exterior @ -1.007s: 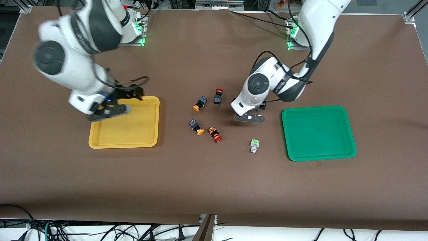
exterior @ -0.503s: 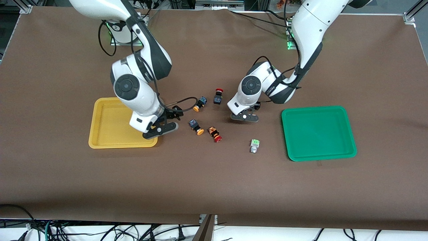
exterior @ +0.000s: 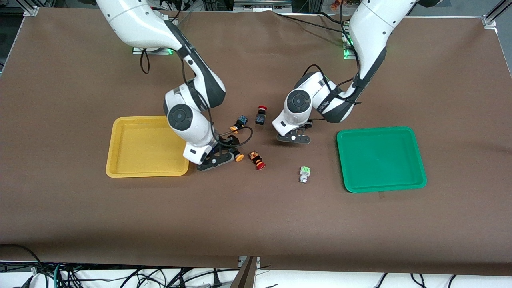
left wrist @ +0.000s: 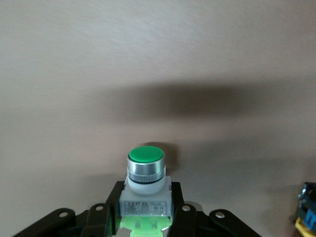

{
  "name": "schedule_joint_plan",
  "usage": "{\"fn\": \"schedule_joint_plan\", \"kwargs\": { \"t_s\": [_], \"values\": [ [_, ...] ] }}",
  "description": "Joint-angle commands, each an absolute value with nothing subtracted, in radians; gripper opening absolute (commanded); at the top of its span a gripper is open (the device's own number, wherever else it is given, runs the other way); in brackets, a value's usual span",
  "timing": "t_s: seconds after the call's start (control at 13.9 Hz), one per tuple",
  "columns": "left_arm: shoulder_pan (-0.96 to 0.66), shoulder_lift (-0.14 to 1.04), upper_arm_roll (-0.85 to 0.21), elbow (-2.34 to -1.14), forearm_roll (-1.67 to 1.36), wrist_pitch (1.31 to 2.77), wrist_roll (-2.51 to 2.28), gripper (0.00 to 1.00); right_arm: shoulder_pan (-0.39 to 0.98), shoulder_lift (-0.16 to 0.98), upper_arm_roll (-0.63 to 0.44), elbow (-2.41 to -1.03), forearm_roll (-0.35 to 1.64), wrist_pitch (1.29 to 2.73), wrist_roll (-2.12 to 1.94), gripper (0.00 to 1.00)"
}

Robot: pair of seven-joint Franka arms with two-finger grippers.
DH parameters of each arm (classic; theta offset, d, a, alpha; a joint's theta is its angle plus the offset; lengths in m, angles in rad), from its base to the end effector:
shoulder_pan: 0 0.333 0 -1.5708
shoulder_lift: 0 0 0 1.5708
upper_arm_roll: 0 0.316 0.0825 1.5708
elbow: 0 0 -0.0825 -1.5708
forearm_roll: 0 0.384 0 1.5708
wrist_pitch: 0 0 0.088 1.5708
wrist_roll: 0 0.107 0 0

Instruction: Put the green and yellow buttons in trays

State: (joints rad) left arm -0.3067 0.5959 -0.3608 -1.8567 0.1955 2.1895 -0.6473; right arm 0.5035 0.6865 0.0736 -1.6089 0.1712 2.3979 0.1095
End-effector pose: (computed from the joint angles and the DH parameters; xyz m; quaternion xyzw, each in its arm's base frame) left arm 0.4933 -0.3687 0.1985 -0.9921 0.0578 0.1032 0.0424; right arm 0.5940 0.3797 0.2361 -0.9818 -0.1626 -0.0198 0.0961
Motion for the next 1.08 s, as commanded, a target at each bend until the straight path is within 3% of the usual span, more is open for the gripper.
{"fn": "schedule_joint_plan", "kwargs": {
  "t_s": [0.0,0.29,0.43,0.58,0.72,0.79,0.86,0.93,1.01],
  "values": [
    [-0.229,0.528,-0.359,-1.777,0.221,2.009,-0.495,0.21,0.505,0.704,0.077,-1.611,0.205,2.416,0.112,1.00],
    [-0.050,0.531,-0.354,-1.723,0.286,1.965,-0.206,0.22,0.529,0.727,0.077,-1.653,0.245,2.489,0.112,0.98],
    [0.014,0.543,-0.354,-1.730,0.343,1.988,-0.117,0.22,0.544,0.744,0.077,-1.667,0.245,2.534,0.113,0.90],
    [0.063,0.574,-0.353,-1.764,0.370,2.048,-0.095,0.22,0.548,0.747,0.077,-1.669,0.245,2.533,0.112,0.68],
    [0.116,0.583,-0.354,-1.836,0.408,2.161,-0.081,0.24,0.542,0.744,0.075,-1.669,0.245,2.526,0.104,0.30],
    [0.129,0.583,-0.354,-1.859,0.411,2.202,-0.081,0.43,0.537,0.735,0.074,-1.667,0.245,2.519,0.097,0.12],
    [0.132,0.583,-0.354,-1.861,0.411,2.203,-0.083,0.76,0.535,0.717,0.061,-1.658,0.245,2.470,0.095,0.00],
    [0.132,0.578,-0.356,-1.861,0.411,2.191,-0.086,1.00,0.532,0.689,0.043,-1.654,0.242,2.415,0.092,0.00],
    [0.132,0.571,-0.359,-1.852,0.411,2.166,-0.084,1.00,0.532,0.654,0.011,-1.654,0.239,2.366,0.084,0.00]
  ]
}}
